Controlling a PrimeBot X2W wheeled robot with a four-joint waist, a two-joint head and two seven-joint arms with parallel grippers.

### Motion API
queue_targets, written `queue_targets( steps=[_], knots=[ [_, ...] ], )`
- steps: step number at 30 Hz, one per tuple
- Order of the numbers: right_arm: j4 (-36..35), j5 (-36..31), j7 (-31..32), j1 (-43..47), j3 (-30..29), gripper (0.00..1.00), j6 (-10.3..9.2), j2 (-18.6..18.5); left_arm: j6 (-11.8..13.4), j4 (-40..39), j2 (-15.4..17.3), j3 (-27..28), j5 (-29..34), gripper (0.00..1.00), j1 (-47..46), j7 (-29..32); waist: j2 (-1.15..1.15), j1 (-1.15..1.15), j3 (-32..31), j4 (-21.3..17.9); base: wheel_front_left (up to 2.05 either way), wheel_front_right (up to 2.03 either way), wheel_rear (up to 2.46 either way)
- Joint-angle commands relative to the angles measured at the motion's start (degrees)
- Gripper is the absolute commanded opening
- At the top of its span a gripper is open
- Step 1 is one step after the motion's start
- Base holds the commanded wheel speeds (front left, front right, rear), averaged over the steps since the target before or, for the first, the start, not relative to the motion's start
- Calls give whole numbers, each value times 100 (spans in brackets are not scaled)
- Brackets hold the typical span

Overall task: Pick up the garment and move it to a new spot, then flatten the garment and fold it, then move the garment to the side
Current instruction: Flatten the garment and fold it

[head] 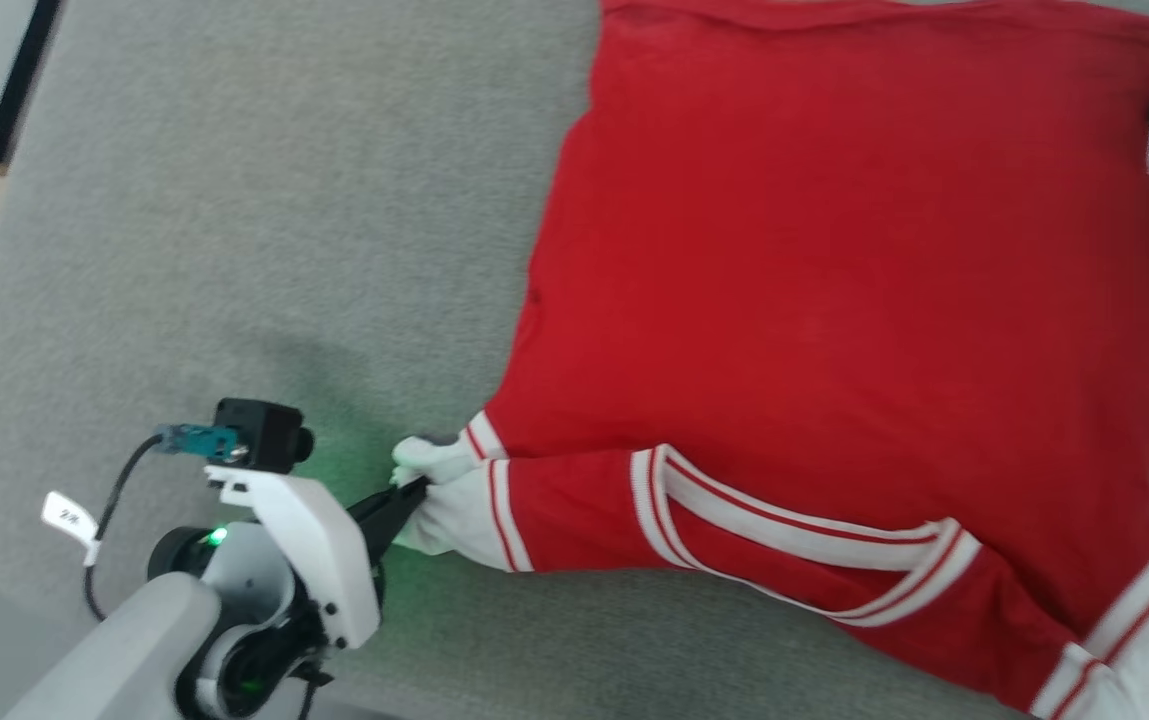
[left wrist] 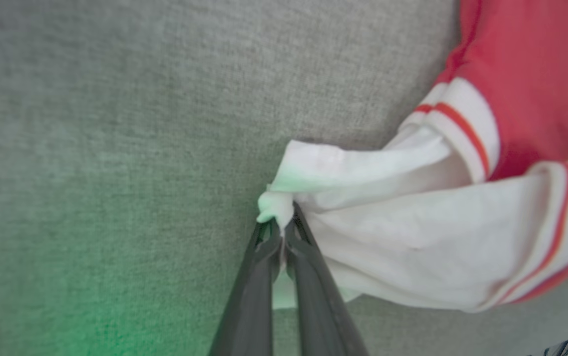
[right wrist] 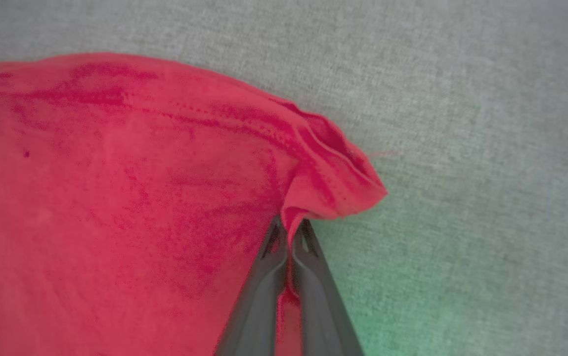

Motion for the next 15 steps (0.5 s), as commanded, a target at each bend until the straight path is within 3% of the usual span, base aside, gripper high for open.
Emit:
queue_targets(
  steps=[1, 6, 10, 15],
  knots=[
    [131, 92, 48, 445, 99, 0, 2, 81, 210, 379, -104, -35, 32, 0, 75, -12, -1, 0, -110, -157, 0, 0, 0],
    [-690, 685, -126, 865, 790, 0, 2, -3, 330, 270, 70, 111, -22, 0, 154, -83, -1, 0, -304, -538, 0, 0, 0],
    [-1625, 1246, -77, 1445, 1300, 0, 0, -320, 413, 139, 238, 188, -38, 0, 251, -97, -1, 0, -448, -865, 0, 0, 0],
    [-2881, 1788, 117, 2318, 1472, 0, 1, -601, 488, -60, 401, 258, -39, 0, 326, -95, -1, 0, -600, -1214, 0, 0, 0]
  ],
)
